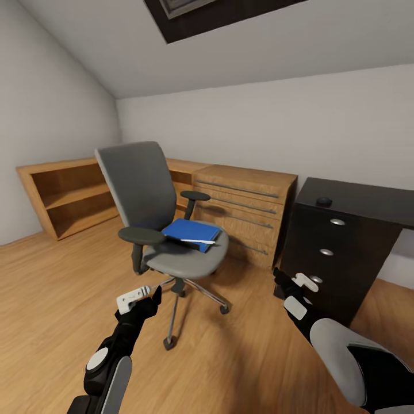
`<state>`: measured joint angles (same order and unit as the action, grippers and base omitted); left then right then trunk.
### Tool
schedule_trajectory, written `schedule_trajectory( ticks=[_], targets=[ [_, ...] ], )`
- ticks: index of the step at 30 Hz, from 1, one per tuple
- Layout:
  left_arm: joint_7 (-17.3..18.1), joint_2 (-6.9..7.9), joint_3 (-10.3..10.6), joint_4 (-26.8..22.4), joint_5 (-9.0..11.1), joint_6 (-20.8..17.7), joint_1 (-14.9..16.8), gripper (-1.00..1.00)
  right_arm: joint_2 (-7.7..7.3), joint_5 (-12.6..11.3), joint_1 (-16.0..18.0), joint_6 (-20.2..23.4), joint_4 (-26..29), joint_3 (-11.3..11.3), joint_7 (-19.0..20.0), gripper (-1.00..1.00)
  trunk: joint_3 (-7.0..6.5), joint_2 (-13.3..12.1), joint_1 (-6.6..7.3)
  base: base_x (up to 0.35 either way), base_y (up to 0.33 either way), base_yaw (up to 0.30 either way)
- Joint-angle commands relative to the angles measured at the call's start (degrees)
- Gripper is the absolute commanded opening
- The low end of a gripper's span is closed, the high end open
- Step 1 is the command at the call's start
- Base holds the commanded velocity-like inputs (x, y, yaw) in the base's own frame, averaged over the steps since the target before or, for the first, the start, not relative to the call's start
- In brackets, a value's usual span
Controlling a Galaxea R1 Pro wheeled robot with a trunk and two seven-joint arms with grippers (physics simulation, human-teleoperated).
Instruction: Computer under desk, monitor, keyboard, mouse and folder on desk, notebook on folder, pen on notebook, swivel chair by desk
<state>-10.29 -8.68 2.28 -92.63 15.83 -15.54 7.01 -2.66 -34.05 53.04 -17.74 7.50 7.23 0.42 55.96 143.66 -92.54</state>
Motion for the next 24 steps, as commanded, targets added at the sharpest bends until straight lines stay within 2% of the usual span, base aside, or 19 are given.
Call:
schedule_trajectory(
  ticks=[1,24],
  targets=[
    [-0.44,0.01,0.08,-0.09,0.6,-0.22,0.02,1.0,0.03,0.21,0.05,-0.11,-0.03,0.41,0.05,1.0,0.06,0.03,0.01,0.0,0.0,-0.296],
    [-0.8,-0.02,0.01,-0.09,0.78,-0.1,0.02,1.0,0.03,0.21,0.02,-0.11,-0.03,0.4,0.02,1.0,0.06,0.03,0.01,0.0,0.0,-0.297]
  ],
)
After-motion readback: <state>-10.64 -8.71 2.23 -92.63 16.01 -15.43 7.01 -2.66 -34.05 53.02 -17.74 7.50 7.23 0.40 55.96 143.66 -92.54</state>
